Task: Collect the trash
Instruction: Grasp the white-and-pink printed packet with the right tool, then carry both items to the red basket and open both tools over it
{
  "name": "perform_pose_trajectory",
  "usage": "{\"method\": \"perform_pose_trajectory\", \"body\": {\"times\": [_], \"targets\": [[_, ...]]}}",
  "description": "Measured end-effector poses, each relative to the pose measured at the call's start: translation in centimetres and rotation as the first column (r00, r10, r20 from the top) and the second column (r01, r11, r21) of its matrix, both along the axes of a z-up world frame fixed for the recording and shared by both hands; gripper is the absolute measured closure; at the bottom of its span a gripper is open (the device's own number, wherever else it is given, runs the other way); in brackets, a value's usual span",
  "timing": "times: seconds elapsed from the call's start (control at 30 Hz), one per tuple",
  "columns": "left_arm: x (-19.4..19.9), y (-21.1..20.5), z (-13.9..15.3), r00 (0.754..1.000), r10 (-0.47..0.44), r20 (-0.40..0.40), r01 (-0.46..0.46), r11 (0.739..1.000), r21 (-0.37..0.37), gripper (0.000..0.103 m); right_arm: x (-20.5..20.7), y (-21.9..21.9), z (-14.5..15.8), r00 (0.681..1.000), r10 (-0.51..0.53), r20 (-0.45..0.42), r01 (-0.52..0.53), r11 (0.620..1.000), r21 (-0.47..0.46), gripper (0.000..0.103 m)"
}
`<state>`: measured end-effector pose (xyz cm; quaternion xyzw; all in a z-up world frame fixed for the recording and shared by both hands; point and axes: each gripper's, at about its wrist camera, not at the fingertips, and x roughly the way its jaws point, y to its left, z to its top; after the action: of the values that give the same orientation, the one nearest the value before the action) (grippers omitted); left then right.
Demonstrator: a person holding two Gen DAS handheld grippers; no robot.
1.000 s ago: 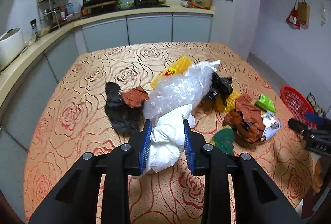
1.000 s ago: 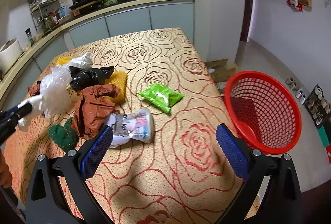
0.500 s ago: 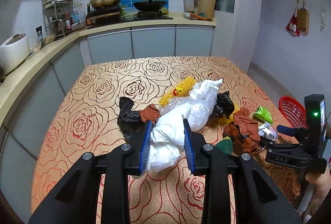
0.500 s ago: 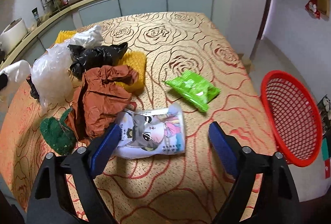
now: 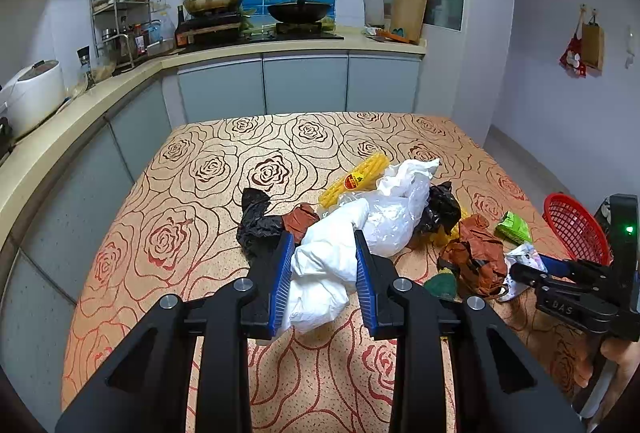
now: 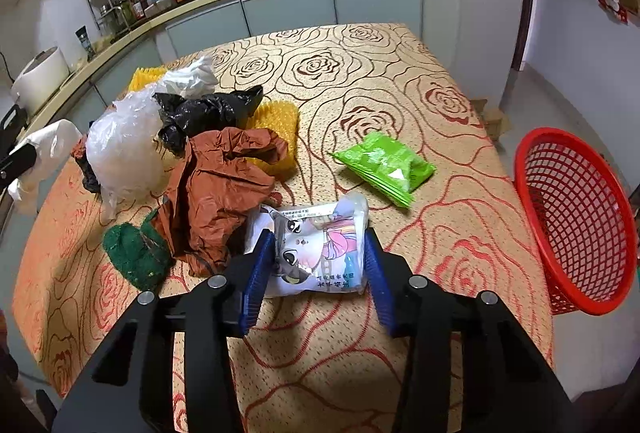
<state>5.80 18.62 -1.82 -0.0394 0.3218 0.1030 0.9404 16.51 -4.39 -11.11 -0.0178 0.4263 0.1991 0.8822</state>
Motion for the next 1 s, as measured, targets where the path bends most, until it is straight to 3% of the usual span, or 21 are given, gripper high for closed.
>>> {"method": "perform_pose_trajectory", "body": {"times": [0.6, 1.0], "targets": [[1.1, -3.0, 1.8, 0.999, -0.033, 0.038, 0.032, 0.999, 0.028, 0.075, -0.5, -5.5, 5.0, 0.982, -0.130, 0.137, 0.126, 0.991, 0.040, 0.061], [3.9, -7.4, 4.1, 0.987, -0.118, 0.110, 0.113, 0.993, 0.045, 0.075, -0.7, -9.7, 8.7, 0.944, -0.235, 0.232, 0.223, 0.972, 0.080, 0.061]]}}
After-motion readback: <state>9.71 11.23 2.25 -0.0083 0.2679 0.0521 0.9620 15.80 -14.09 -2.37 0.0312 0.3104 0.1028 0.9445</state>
